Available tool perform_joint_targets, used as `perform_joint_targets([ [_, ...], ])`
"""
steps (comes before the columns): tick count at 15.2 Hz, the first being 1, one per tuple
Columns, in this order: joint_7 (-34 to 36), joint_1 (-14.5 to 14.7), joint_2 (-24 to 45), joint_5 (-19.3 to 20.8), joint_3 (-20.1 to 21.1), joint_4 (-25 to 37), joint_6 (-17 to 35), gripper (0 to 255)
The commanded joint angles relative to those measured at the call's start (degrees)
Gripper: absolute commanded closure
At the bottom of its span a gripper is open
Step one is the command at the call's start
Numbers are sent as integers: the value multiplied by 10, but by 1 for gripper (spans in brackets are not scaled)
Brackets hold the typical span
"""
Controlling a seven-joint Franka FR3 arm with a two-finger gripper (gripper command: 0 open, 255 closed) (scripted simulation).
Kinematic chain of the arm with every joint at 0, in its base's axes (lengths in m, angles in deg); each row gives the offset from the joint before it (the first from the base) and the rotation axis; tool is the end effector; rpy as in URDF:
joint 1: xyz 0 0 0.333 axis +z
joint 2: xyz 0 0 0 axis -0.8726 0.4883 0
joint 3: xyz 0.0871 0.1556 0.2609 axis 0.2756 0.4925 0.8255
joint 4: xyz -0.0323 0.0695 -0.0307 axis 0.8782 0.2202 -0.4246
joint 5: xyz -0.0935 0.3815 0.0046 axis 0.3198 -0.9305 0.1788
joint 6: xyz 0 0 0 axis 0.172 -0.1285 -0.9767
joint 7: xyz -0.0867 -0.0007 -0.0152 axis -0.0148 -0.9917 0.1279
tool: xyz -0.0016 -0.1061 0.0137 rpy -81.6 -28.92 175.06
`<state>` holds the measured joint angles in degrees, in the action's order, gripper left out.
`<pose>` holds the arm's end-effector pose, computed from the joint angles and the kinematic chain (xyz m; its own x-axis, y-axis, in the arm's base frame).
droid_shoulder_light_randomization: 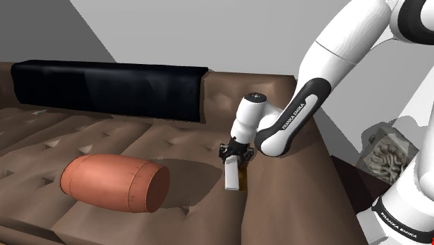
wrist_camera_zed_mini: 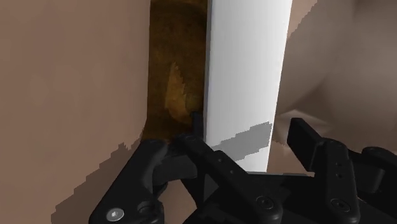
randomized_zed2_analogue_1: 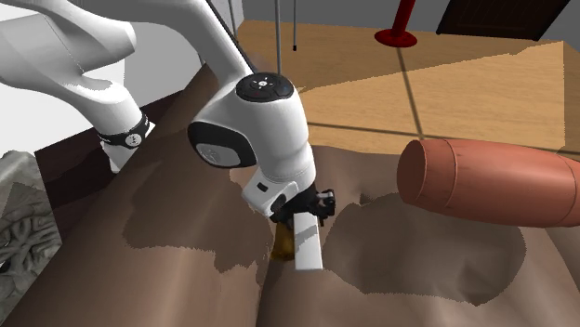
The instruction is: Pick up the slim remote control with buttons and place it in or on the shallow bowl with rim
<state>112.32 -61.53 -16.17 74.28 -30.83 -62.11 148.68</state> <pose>0.4776 0.1727 0.2050 0.7436 -0.6634 0.0835 -0.6397 -0.7422 -0.1999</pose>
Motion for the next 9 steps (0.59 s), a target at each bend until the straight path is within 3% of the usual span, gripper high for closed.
perform_joint_targets([
  [1,-1,-2,3,1,-5,-13,-117,0],
  [2,4,-1,-17,-6,5,-29,-121,0],
  [5,-8,-3,5,-8,-1,2,-131,0],
  [9,-49,-45,-70,-64,53,-4,-196,0],
])
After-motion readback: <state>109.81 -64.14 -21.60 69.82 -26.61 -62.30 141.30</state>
